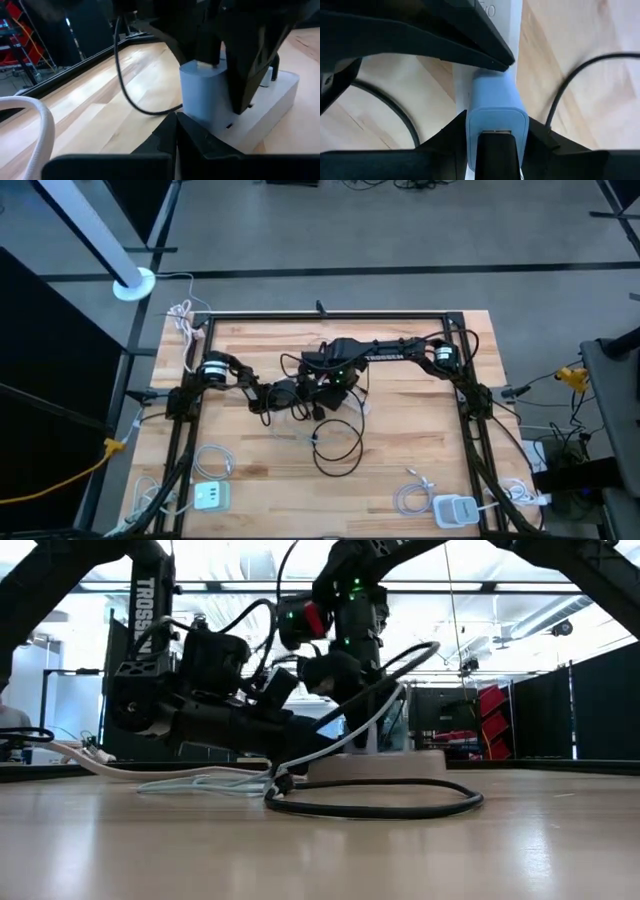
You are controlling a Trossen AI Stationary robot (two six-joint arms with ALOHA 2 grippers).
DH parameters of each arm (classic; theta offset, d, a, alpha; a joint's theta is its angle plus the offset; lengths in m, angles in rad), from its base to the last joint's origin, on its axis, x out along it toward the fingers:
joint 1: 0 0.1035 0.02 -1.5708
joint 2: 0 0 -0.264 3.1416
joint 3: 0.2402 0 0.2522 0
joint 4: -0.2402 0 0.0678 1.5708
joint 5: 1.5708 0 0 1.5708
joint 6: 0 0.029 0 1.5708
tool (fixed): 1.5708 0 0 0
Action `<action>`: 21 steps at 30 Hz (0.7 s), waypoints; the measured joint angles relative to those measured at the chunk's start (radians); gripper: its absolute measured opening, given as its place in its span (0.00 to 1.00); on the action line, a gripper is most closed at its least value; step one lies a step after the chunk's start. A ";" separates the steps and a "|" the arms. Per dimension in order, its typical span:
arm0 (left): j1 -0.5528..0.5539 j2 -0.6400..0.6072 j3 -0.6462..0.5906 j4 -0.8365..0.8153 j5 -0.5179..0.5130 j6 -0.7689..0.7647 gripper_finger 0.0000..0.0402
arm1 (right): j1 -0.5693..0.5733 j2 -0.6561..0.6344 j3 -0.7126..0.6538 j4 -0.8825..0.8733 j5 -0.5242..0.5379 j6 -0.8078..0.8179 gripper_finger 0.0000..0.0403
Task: Insert USB
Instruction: Insert the white charger adapter into the top white outlet extension
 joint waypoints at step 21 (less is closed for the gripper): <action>0.025 -0.221 -0.239 -0.077 -0.171 -0.104 0.00 | 0.078 -0.418 0.117 -0.003 0.204 -0.150 0.77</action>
